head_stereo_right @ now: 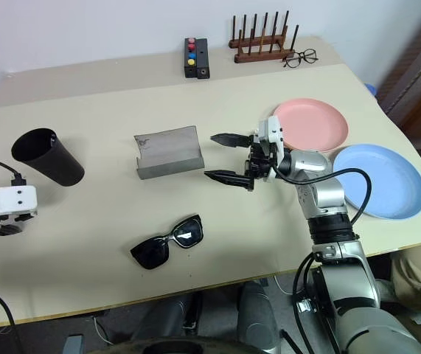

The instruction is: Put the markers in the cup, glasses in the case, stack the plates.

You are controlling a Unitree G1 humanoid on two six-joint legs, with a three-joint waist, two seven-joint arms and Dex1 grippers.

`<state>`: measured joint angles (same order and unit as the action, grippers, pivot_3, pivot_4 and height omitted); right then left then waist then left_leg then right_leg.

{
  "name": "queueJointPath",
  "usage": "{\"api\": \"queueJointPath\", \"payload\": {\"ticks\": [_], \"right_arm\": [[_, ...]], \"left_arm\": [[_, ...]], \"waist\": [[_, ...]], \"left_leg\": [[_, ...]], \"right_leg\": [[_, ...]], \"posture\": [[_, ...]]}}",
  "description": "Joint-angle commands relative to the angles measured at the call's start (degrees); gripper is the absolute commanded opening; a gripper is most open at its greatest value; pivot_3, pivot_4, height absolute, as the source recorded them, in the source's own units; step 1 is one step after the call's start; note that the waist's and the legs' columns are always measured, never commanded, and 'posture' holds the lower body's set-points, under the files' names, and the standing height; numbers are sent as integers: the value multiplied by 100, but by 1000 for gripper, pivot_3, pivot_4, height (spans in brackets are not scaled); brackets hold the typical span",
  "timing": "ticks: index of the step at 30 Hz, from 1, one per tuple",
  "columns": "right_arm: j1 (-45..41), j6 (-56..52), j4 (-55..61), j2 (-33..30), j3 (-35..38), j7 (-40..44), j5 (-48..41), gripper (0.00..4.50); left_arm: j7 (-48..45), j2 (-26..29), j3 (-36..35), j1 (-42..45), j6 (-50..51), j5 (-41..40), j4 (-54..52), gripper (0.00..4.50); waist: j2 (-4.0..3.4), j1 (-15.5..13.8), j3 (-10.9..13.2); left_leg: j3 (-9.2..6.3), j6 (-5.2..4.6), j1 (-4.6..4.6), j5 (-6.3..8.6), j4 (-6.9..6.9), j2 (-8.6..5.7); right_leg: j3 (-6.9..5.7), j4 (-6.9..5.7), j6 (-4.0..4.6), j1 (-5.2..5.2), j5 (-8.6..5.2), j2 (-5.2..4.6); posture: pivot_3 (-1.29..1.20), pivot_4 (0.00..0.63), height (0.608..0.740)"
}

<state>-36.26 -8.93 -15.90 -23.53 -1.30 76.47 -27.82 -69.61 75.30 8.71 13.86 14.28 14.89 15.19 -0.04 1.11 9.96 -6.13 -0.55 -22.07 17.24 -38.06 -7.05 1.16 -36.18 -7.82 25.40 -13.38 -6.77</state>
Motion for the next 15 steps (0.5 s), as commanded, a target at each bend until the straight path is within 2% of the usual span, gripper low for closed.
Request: {"api": "queueJointPath", "payload": {"ticks": [1, 8, 15], "right_arm": [[5, -43, 304, -125, 43, 178, -105, 4500], [138, -118, 458, -659, -350, 1041, 54, 4500], [-23, -365, 667, -874, -538, 1360, 31, 4500]], "left_arm": [[29, 42, -34, -8, 45, 95, -38, 142], [60, 55, -99, -61, 88, 66, -56, 61], [119, 93, -193, -189, 105, 16, -93, 61]], "waist": [[0, 0, 0], [2, -9, -1], [1, -9, -1]], "left_leg": [[0, 0, 0, 0, 0, 0], [0, -1, -1, 1, -4, 0], [1, -1, 0, 0, -8, 0]], "right_leg": [[0, 0, 0, 0, 0, 0], [0, 1, 0, -1, 0, 0], [0, -1, 0, 0, 0, 0]], "posture": [[0, 150, 740], [0, 150, 740], [0, 150, 740]]}}
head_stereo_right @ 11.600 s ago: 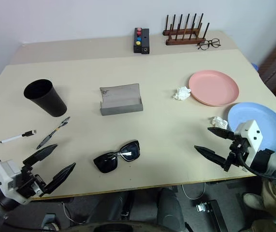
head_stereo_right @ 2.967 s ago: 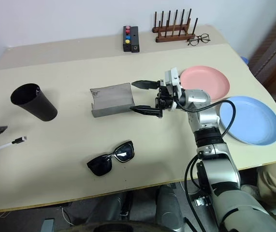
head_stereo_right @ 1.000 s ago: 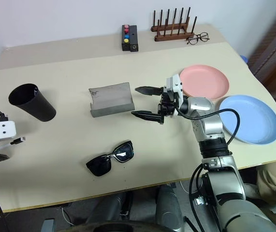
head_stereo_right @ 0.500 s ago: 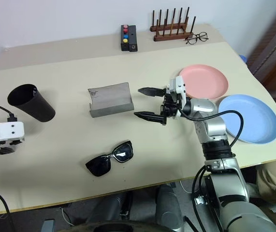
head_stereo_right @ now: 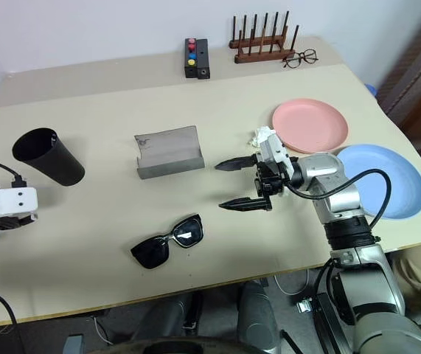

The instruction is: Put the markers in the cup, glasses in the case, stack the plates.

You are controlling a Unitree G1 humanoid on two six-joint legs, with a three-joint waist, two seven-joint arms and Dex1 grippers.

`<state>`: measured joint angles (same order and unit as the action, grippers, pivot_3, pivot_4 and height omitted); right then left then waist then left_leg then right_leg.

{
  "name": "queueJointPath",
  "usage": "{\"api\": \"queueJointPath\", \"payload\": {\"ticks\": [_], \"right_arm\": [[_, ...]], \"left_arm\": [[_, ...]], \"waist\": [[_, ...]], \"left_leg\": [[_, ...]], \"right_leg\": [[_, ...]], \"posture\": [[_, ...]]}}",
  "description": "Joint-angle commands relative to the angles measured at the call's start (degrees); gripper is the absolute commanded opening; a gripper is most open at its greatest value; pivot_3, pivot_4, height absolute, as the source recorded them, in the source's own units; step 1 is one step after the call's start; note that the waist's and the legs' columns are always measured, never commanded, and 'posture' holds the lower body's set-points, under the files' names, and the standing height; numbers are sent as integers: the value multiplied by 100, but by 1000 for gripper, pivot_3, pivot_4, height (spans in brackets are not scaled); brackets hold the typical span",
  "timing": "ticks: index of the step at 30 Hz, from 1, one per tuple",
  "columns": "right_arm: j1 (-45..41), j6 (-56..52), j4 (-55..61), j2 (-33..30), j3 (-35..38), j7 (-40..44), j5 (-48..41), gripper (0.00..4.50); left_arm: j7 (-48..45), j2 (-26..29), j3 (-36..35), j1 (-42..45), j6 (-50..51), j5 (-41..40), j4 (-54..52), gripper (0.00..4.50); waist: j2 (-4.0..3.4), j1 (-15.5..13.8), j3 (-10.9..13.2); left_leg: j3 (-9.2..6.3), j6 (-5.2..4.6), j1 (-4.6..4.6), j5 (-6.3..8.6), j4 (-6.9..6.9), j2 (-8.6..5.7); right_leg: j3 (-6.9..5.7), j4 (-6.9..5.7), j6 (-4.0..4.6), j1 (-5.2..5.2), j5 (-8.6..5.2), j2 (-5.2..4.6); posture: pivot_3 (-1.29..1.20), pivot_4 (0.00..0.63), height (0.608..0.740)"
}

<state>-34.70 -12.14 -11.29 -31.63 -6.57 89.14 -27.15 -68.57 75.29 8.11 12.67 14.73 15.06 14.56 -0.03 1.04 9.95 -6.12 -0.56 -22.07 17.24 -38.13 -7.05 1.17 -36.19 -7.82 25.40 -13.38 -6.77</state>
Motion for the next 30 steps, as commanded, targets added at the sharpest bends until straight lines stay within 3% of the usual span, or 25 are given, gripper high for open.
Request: {"api": "queueJointPath", "payload": {"ticks": [1, 15, 22, 27, 30], "right_arm": [[-196, -60, 201, -61, -3, 97, -38, 4500], [-438, 147, -223, 147, -84, 189, 160, 4500], [-459, 204, -302, 178, -51, 162, 182, 4500], [-541, 214, -358, 235, -94, 118, 218, 4500], [-621, 259, -472, 269, -103, 105, 268, 4500]], "left_arm": [[30, 92, -148, -82, 65, -4, -42, 61], [-20, 113, -588, -182, 371, -387, -545, 61], [-531, -154, -1784, -275, 1101, -1944, -2002, 61], [-708, -339, -2283, -569, 1937, -2884, -3120, 61], [-498, -588, -2406, -320, 2619, -3514, -3581, 61]], "waist": [[0, -3, 0], [2, -3, 0], [5, -12, 0], [3, 27, 1], [4, 10, 1]], "left_leg": [[0, 0, 0, 0, 0, 0], [0, 0, -1, 0, -1, 0], [-4, 0, -11, 0, -11, 0], [-3, 1, -11, 0, -7, 1], [-4, 1, -11, 0, -9, 2]], "right_leg": [[0, 0, 0, 0, 0, 0], [0, 1, 0, 0, 0, -1], [-3, 1, 0, 1, 0, -3], [-2, 1, 0, 6, 0, -1], [-3, 2, 0, 4, 0, -1]], "posture": [[0, 150, 740], [0, 150, 740], [0, 150, 740], [0, 150, 740], [0, 150, 740]]}}
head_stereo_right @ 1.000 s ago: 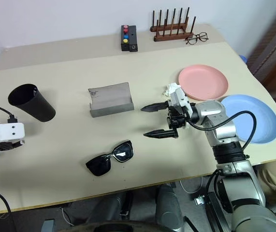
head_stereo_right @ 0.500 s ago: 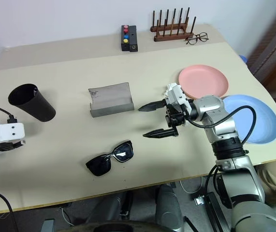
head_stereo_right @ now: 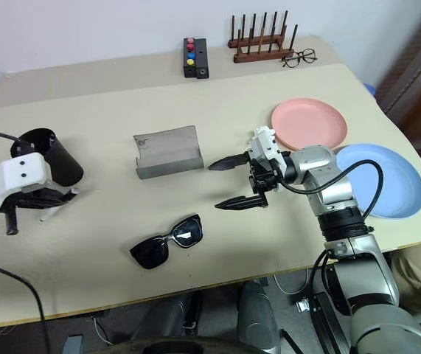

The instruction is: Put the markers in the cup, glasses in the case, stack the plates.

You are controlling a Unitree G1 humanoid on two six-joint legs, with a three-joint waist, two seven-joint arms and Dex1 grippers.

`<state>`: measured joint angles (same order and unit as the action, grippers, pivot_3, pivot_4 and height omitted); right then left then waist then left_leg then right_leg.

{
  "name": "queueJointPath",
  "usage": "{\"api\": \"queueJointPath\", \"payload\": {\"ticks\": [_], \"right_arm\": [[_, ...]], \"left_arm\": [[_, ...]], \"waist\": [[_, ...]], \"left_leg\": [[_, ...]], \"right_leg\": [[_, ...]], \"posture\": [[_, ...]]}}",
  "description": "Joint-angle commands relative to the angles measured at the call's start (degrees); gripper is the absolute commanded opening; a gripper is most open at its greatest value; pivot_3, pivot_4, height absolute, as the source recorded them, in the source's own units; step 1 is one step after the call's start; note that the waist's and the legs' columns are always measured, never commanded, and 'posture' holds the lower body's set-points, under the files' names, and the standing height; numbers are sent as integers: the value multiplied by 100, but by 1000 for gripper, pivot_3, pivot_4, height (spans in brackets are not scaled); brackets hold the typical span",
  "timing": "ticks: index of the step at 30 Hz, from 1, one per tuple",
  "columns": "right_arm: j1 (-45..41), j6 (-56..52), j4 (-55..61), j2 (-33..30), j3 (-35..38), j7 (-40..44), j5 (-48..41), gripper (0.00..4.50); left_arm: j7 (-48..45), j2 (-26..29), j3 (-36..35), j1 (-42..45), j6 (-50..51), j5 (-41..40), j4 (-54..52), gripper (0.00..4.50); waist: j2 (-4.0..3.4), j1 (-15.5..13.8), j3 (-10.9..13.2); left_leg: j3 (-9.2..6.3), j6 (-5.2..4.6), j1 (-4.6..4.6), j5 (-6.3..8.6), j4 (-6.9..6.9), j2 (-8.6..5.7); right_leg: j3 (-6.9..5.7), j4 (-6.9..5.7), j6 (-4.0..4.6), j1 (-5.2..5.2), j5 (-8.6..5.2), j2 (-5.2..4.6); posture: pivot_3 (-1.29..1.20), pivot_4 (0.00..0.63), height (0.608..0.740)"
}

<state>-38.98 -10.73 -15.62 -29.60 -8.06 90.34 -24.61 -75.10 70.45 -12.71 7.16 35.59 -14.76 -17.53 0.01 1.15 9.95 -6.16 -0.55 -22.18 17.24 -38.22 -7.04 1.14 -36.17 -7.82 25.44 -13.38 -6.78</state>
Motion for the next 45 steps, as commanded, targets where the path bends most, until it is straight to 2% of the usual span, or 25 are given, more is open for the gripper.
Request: {"api": "queueJointPath", "payload": {"ticks": [1, 4, 7, 9, 15, 20, 28, 31, 37, 40, 45], "right_arm": [[-227, 144, -101, 77, 48, -14, 35, 4500], [-361, 318, -356, 191, 162, -164, 82, 4500], [-481, 537, -627, 288, 273, -270, 98, 4500], [-577, 694, -855, 332, 338, -322, 108, 4500], [-763, 1233, -1556, 414, 469, -264, 206, 4500], [-848, 1545, -1982, 446, 517, -167, 248, 4500], [-990, 1881, -2526, 536, 569, -32, 362, 4500], [-1062, 1962, -2684, 576, 591, -5, 379, 4500], [-1111, 1931, -2757, 604, 620, 105, 374, 4500], [-1162, 1833, -2710, 585, 614, 160, 380, 4500], [-1317, 1807, -2804, 674, 607, 156, 422, 4500]], "left_arm": [[245, -165, -316, 340, 696, -661, -436, 61], [1107, -833, -337, 1269, 1429, -1123, -348, 61], [2075, -1604, -481, 1977, 1632, -1205, -104, 61], [2490, -1903, -516, 2299, 1784, -1235, 66, 61], [3698, -2601, -855, 2856, 1235, -1091, 325, 61], [4359, -2789, -1504, 3030, 829, -1235, 218, 61], [4920, -2506, -2037, 2970, 936, -1393, -337, 61], [5262, -2349, -2216, 2830, 755, -1096, -586, 61], [6171, -2780, -2684, 1905, 407, -462, -1001, 61], [6523, -3153, -2944, 1520, 569, -497, -1195, 61], [6855, -3517, -2960, 1040, 936, -555, -1532, 61]], "waist": [[1, -17, 0], [5, -53, -1], [8, -36, -4], [10, -19, -4], [10, 12, -4], [10, 15, -4], [11, 6, -4], [10, 8, -4], [8, 11, -6], [11, -2, -6], [15, -20, -8]], "left_leg": [[0, 0, 0, 0, -1, 0], [-4, 2, 0, -1, -8, -2], [-9, 5, 0, -3, -15, -2], [-9, 6, 0, -3, -16, -3], [-10, 7, 0, -4, -11, -2], [-9, 8, 0, -5, -11, -3], [-10, 9, 0, -5, -15, -3], [-10, 9, 0, -5, -14, -3], [-10, 10, 2, -6, -10, -3], [-11, 11, 2, -6, -12, -3], [-11, 11, 2, -6, -15, -3]], "right_leg": [[0, 0, 0, -1, 0, 0], [-4, -2, 1, -5, 0, -1], [-10, -2, 3, -9, 3, 0], [-10, -2, 3, -8, 4, -1], [-11, 1, 4, -4, 4, 0], [-10, 2, 4, -4, 4, -1], [-10, 2, 4, -7, 4, -1], [-9, 1, 4, -6, 4, 0], [-8, 2, 4, -7, 4, 0], [-8, 1, 5, -8, 5, 1], [-8, 2, 5, -10, 5, -1]], "posture": [[0, 150, 740], [0, 150, 740], [0, 150, 740], [0, 150, 740], [0, 150, 740], [0, 150, 740], [0, 150, 740], [0, 150, 740], [0, 150, 740], [0, 150, 740], [0, 150, 740]]}}
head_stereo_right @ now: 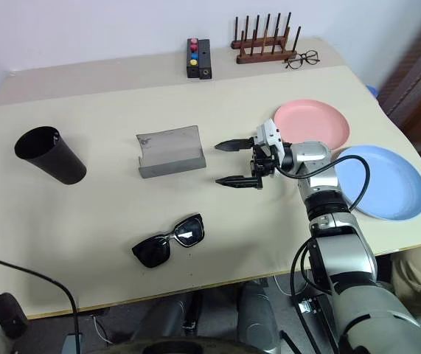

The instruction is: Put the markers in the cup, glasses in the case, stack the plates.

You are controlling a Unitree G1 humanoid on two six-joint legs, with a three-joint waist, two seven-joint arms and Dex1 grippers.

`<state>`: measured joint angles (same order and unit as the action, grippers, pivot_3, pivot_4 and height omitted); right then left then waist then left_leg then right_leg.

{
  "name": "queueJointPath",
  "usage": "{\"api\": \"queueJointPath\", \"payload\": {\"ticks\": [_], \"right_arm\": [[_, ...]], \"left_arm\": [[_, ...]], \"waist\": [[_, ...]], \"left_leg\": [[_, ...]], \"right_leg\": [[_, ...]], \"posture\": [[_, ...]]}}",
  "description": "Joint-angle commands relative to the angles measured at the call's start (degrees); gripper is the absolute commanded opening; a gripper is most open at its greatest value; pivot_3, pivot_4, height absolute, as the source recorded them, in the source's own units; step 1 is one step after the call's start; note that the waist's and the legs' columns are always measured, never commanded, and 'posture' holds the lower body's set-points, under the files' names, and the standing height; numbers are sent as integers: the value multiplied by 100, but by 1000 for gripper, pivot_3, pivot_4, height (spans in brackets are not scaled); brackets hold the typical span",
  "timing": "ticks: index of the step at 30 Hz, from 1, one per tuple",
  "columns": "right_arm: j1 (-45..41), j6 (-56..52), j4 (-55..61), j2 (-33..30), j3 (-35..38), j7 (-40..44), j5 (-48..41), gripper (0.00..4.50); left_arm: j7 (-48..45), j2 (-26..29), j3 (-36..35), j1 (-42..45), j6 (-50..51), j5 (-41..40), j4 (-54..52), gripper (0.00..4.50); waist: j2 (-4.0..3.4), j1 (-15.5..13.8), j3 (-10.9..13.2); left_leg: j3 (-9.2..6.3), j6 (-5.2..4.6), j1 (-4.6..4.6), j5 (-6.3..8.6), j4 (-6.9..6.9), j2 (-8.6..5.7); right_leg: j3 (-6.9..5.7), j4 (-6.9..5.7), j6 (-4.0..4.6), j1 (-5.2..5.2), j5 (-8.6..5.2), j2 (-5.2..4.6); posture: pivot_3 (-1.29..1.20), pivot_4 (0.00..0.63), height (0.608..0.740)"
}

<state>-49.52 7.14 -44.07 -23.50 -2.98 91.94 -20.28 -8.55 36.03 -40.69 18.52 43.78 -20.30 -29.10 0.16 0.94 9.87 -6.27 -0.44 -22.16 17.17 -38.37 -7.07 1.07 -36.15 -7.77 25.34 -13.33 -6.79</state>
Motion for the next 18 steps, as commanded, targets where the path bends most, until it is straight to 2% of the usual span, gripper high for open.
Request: {"api": "queueJointPath", "payload": {"ticks": [1, 9, 18], "right_arm": [[-303, 49, -6, 99, 110, -27, -6, 4500], [-561, 391, -464, 248, 189, -103, 114, 4500], [-714, 460, -583, 328, 261, -158, 144, 4500]], "left_arm": [[226, -133, -137, -163, 123, -7, -413, 61], [579, -657, 275, -79, 402, -256, -583, 61], [831, -840, 644, -103, 561, -262, -579, 61]], "waist": [[1, 5, -1], [8, -5, -5], [8, 21, -5]], "left_leg": [[0, 0, 0, 0, 0, 0], [-1, 1, 0, 0, -2, 0], [-1, 2, 0, -1, 1, 1]], "right_leg": [[0, -1, 0, 0, 0, 0], [-1, -1, 1, -2, 0, 0], [0, 0, 1, 1, 1, 1]], "posture": [[0, 150, 740], [0, 150, 740], [0, 150, 740]]}}
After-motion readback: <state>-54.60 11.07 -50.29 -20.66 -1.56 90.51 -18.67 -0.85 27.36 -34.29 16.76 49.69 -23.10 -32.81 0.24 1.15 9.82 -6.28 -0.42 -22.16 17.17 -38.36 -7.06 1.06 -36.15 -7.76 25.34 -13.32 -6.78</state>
